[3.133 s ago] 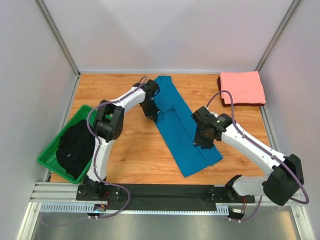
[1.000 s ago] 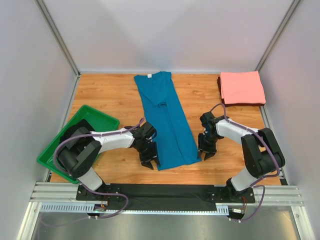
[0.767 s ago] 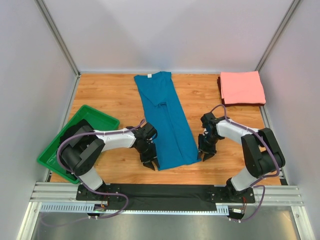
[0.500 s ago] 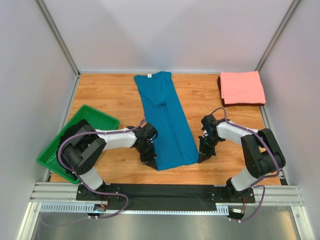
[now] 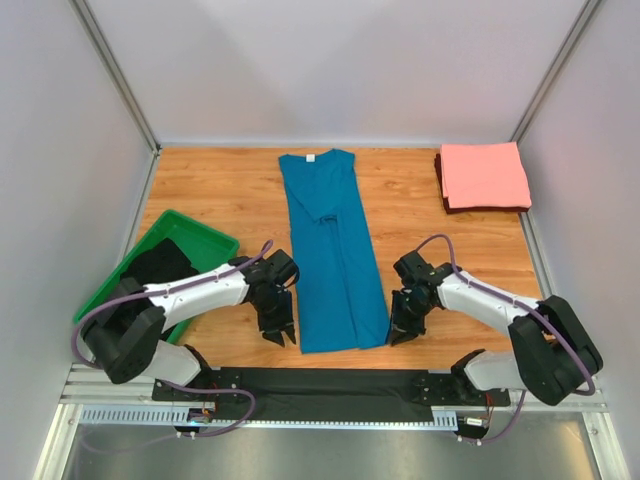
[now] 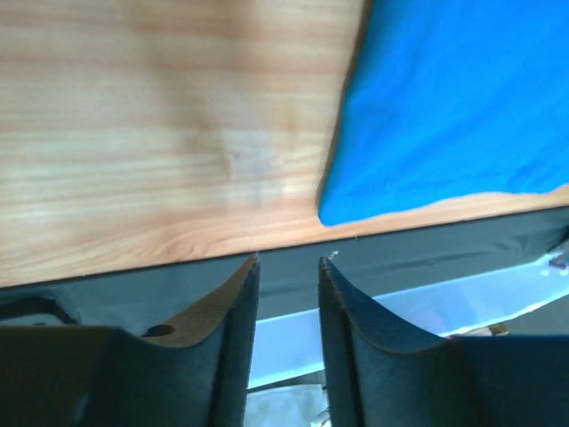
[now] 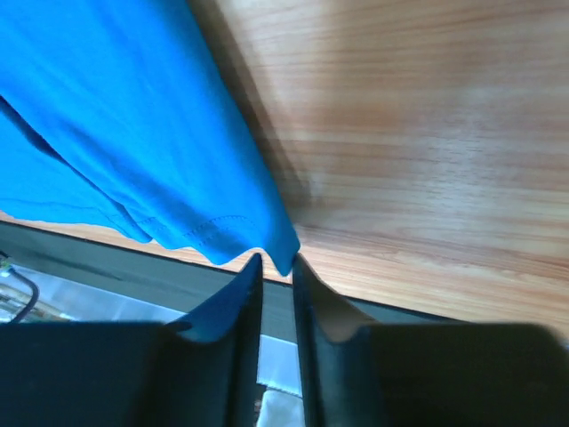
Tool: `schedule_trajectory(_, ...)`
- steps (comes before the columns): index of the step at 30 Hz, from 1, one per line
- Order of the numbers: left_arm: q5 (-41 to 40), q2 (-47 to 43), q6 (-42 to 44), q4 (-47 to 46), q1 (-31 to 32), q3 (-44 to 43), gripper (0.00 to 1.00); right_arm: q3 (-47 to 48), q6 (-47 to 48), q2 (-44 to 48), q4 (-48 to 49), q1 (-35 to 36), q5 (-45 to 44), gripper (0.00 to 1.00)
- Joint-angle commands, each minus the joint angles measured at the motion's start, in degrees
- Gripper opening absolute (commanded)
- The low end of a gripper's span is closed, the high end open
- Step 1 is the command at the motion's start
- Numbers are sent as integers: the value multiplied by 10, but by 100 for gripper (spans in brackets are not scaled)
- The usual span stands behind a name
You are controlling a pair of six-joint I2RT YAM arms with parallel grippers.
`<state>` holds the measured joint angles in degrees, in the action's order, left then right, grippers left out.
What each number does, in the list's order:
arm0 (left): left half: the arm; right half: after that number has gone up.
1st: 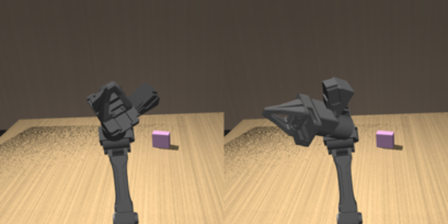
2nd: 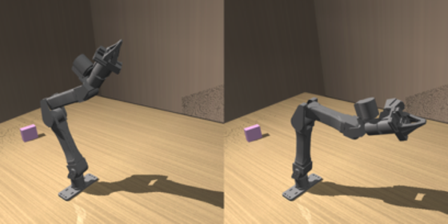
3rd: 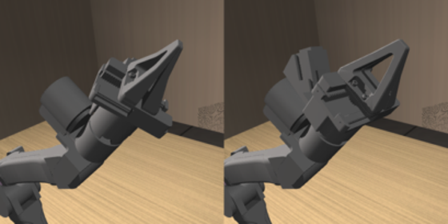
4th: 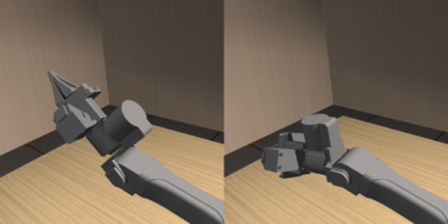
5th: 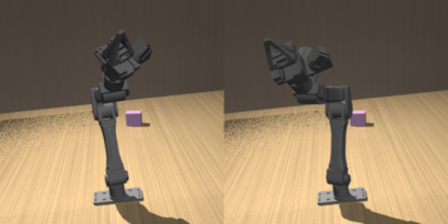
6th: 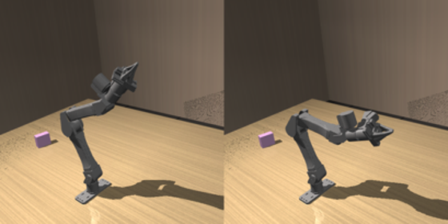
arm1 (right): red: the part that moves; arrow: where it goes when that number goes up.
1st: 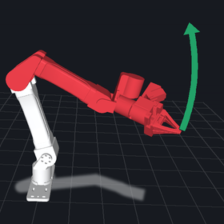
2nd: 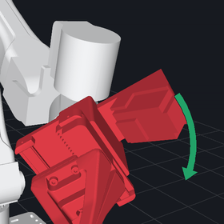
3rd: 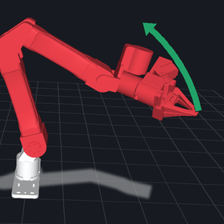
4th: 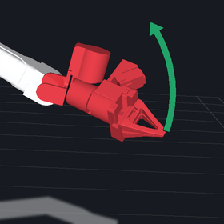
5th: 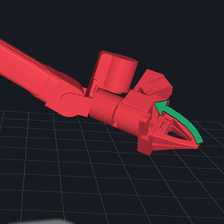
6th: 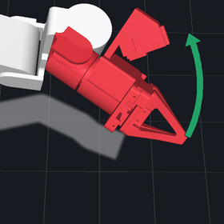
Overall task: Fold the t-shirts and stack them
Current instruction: Fold the tshirt
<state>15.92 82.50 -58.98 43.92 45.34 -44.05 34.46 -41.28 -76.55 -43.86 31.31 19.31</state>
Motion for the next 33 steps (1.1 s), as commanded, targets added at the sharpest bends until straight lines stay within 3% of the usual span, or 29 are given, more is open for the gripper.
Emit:
schedule_trajectory(1, 2, -44, 24, 22, 1, 5, 41, 16, -36, 21, -10, 6, -36, 23)
schedule_trajectory(3, 31, -45, 16, -8, 2, 10, 46, 25, -22, 17, -32, 5, -61, 35)
schedule_trajectory(6, 62, -28, -3, -68, 2, 22, 48, 45, -6, 12, -55, 5, -82, 39)
schedule_trajectory(10, 50, -9, -17, -88, 3, 29, 49, 55, 12, 5, -53, 4, -91, 40)
schedule_trajectory(19, 57, 35, -29, -119, 6, 42, 47, 11, 19, -34, 3, 2, -67, 29)
schedule_trajectory(22, 59, 43, -33, -123, 9, 45, 41, -11, 15, -23, 30, 2, -50, 28)
schedule_trajectory(25, 54, 39, -38, -121, 10, 48, 23, -22, 11, -15, 35, 3, -44, 22)
schedule_trajectory(30, 64, 30, -50, -141, 10, 53, 5, -33, 7, 7, 43, 4, -31, 19)
schedule_trajectory(31, 67, 31, -50, -146, 10, 53, 0, -33, 8, 9, 41, 3, -31, 17)
schedule_trajectory(33, 66, 31, -54, -144, 11, 54, 0, -32, 10, 15, 40, 3, -35, 7)
